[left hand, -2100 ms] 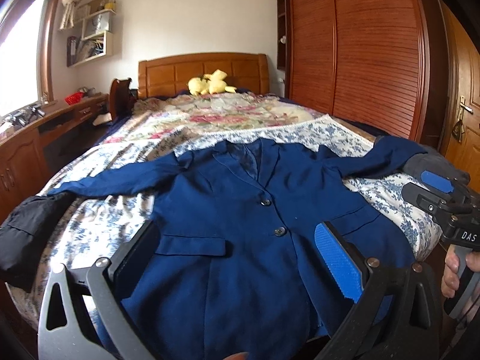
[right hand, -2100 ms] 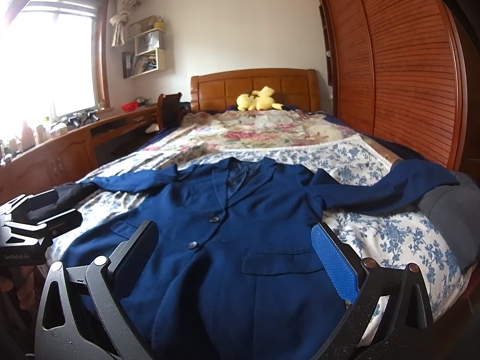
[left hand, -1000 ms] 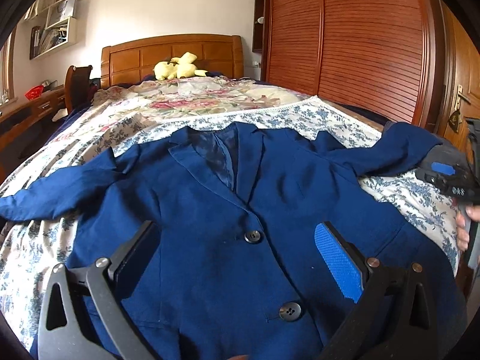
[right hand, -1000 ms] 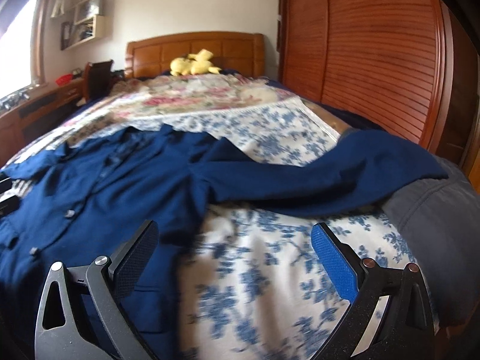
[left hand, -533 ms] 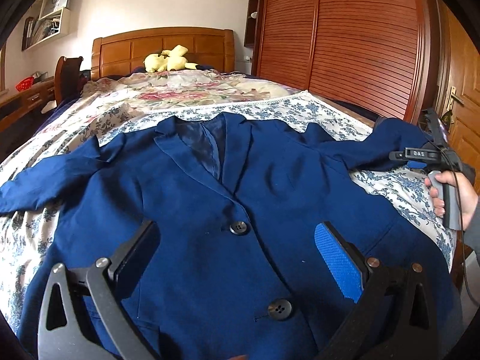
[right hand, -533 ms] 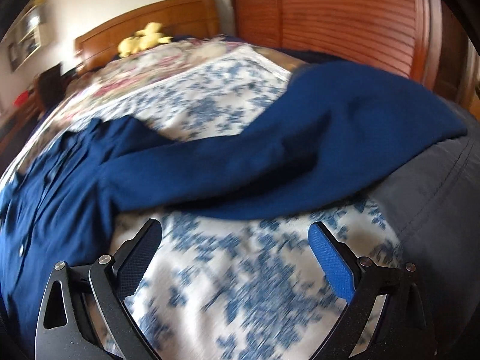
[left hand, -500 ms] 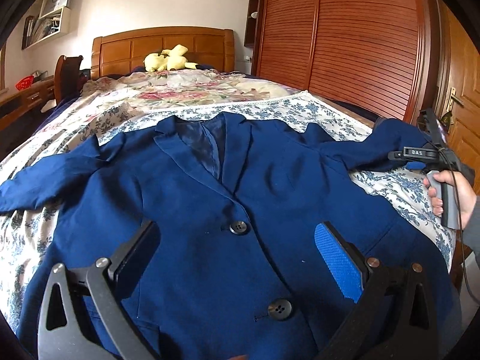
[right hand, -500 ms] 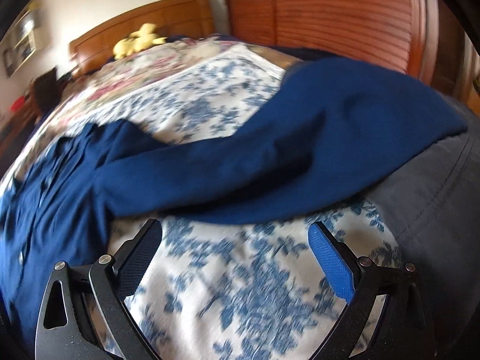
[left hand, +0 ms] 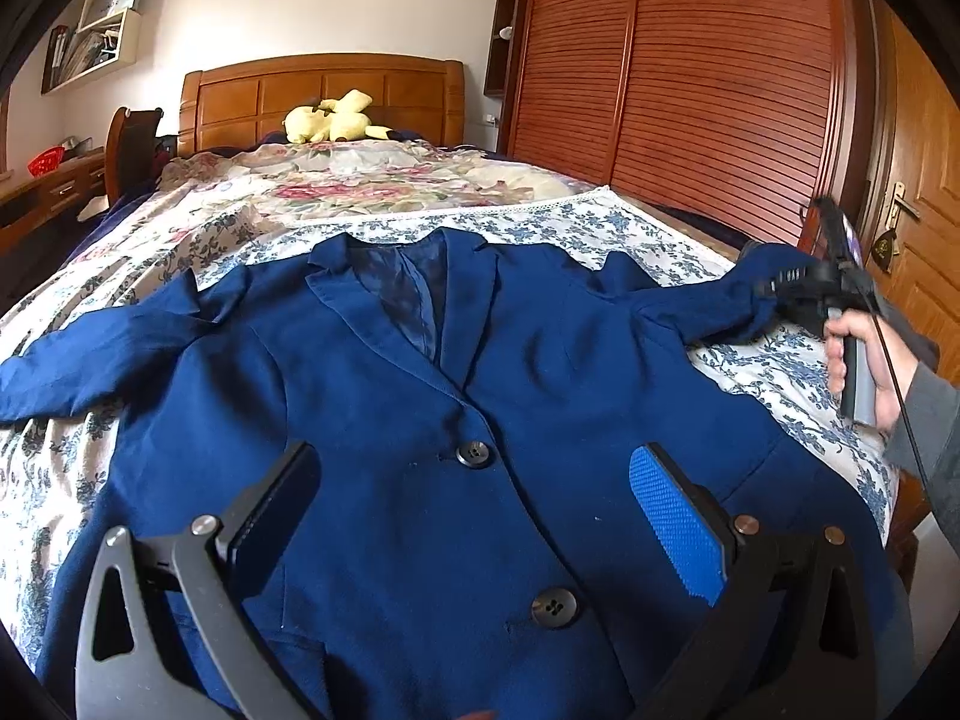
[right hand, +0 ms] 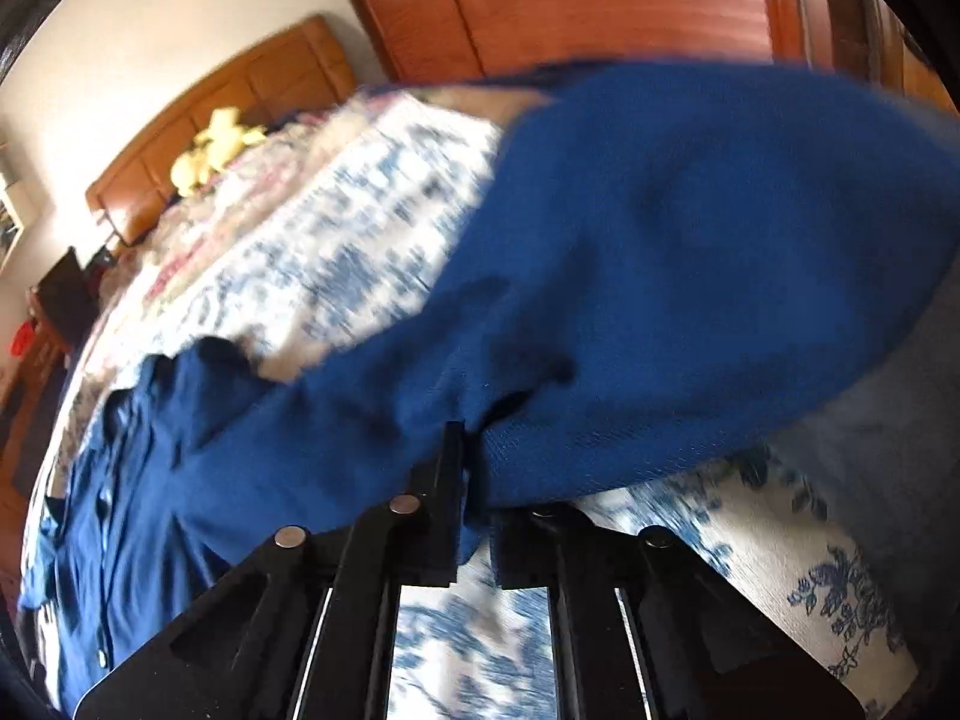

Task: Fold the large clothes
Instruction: 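Lift the sleeve with the right tool and fold it across the jacket front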

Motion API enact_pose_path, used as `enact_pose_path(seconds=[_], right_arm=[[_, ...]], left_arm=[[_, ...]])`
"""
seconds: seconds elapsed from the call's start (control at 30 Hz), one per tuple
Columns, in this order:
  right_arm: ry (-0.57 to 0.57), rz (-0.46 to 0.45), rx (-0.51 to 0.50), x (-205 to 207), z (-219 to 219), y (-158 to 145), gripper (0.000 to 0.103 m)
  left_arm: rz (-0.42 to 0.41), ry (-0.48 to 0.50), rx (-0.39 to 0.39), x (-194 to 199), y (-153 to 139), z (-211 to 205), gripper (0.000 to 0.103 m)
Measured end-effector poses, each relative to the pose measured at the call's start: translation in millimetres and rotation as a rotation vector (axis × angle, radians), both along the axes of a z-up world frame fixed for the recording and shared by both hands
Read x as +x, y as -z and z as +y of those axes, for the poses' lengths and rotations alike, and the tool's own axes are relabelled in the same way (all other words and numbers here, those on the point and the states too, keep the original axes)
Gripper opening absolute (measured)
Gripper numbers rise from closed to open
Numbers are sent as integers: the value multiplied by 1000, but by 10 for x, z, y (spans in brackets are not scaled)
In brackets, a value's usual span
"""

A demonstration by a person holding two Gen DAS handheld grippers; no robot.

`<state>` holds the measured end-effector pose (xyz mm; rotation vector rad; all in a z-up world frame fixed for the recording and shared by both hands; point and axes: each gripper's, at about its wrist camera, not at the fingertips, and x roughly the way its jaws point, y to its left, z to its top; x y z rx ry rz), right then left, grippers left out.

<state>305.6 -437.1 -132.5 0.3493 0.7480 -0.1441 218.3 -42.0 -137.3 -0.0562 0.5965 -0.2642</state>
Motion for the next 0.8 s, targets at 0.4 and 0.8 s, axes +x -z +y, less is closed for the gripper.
enact_pose_path(seconds=[0.4,0.8], right_arm=[[-529,-212,-255,-202,1913,-910,3],[-714,11,-312,-542,2372,-533,55]], left_arm=[[-1,-29,-35,-6,-110,239,103],[-21,-14,-42,-79,-186,390,103]])
